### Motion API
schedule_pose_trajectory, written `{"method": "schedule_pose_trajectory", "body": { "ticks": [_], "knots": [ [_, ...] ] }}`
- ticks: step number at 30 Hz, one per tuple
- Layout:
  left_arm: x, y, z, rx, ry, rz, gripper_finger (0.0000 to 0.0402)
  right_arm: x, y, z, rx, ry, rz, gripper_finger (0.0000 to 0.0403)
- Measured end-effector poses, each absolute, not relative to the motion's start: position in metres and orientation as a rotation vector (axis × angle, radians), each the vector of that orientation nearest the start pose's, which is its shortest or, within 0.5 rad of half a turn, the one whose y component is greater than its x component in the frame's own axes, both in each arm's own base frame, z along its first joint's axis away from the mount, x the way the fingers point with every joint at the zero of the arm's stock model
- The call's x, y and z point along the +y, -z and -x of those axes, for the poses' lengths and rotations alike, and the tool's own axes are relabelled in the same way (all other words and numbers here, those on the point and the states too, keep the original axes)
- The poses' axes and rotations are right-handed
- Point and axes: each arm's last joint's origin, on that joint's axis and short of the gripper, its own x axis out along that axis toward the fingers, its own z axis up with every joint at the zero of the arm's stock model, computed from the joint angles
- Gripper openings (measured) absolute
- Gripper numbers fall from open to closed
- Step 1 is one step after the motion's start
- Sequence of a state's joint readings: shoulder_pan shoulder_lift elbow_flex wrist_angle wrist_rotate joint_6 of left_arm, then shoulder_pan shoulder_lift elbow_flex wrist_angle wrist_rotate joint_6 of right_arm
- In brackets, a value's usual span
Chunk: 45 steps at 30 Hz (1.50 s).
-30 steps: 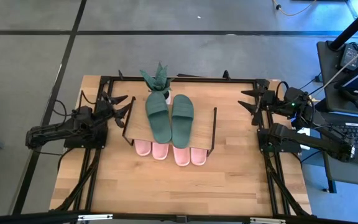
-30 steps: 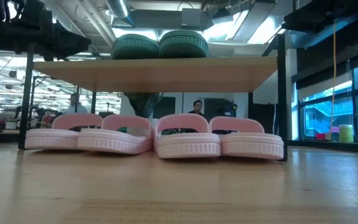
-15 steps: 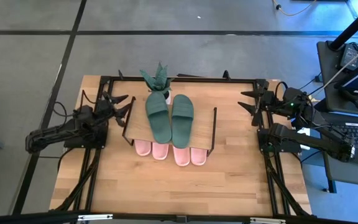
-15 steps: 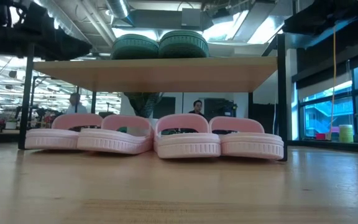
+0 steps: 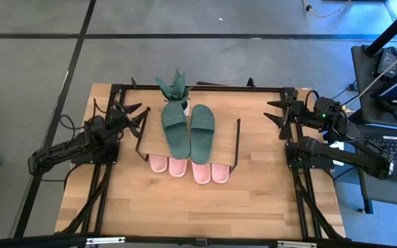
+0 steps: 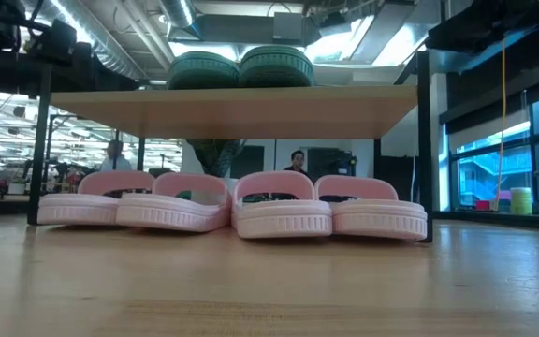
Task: Pick and place slides into the shelf
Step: Return to Home Position
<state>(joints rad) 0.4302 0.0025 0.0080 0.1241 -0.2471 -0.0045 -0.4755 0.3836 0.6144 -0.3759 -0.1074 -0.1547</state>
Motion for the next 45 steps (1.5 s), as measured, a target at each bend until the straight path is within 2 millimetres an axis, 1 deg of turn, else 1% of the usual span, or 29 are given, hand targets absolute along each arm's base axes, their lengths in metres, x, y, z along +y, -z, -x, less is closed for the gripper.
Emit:
{"method": "schedule_pose_trajectory", "body": {
  "ticks": [7,9,11,15,19,23,27,30,36,42,45],
  "knots": [
    [0.047,-0.178,-0.083,-0.128,-0.707,-0.009,0.0196,-0.041,-0.304,-0.087,0.150,0.358,0.103,0.0220],
    [0.047,-0.178,-0.083,-0.128,-0.707,-0.008,0.0196,-0.042,-0.302,-0.089,0.110,0.361,0.107,0.0220],
    [0.047,-0.178,-0.083,-0.127,-0.707,-0.009,0.0196,-0.045,-0.292,-0.095,0.057,0.365,0.104,0.0220],
    [0.047,-0.177,-0.083,-0.127,-0.707,-0.009,0.0196,-0.051,-0.257,-0.106,-0.005,0.370,0.121,0.0220],
    [0.047,-0.178,-0.083,-0.127,-0.708,-0.010,0.0196,-0.054,-0.228,-0.110,-0.052,0.388,0.134,0.0220],
    [0.047,-0.178,-0.083,-0.128,-0.708,-0.012,0.0196,-0.053,-0.212,-0.108,-0.082,0.408,0.133,0.0220],
    [0.047,-0.178,-0.083,-0.128,-0.708,-0.013,0.0196,-0.050,-0.209,-0.101,-0.093,0.416,0.137,0.0220],
    [0.047,-0.178,-0.083,-0.128,-0.708,-0.013,0.0196,-0.049,-0.209,-0.093,-0.095,0.461,0.132,0.0220],
    [0.047,-0.178,-0.083,-0.129,-0.708,-0.013,0.0196,-0.043,-0.208,-0.077,-0.128,0.489,0.117,0.0220],
    [0.047,-0.178,-0.083,-0.129,-0.710,-0.014,0.0196,-0.044,-0.207,-0.076,-0.114,0.499,0.122,0.0220],
    [0.047,-0.178,-0.083,-0.129,-0.710,-0.014,0.0196,-0.045,-0.205,-0.077,-0.136,0.503,0.130,0.0220]
  ]
}}
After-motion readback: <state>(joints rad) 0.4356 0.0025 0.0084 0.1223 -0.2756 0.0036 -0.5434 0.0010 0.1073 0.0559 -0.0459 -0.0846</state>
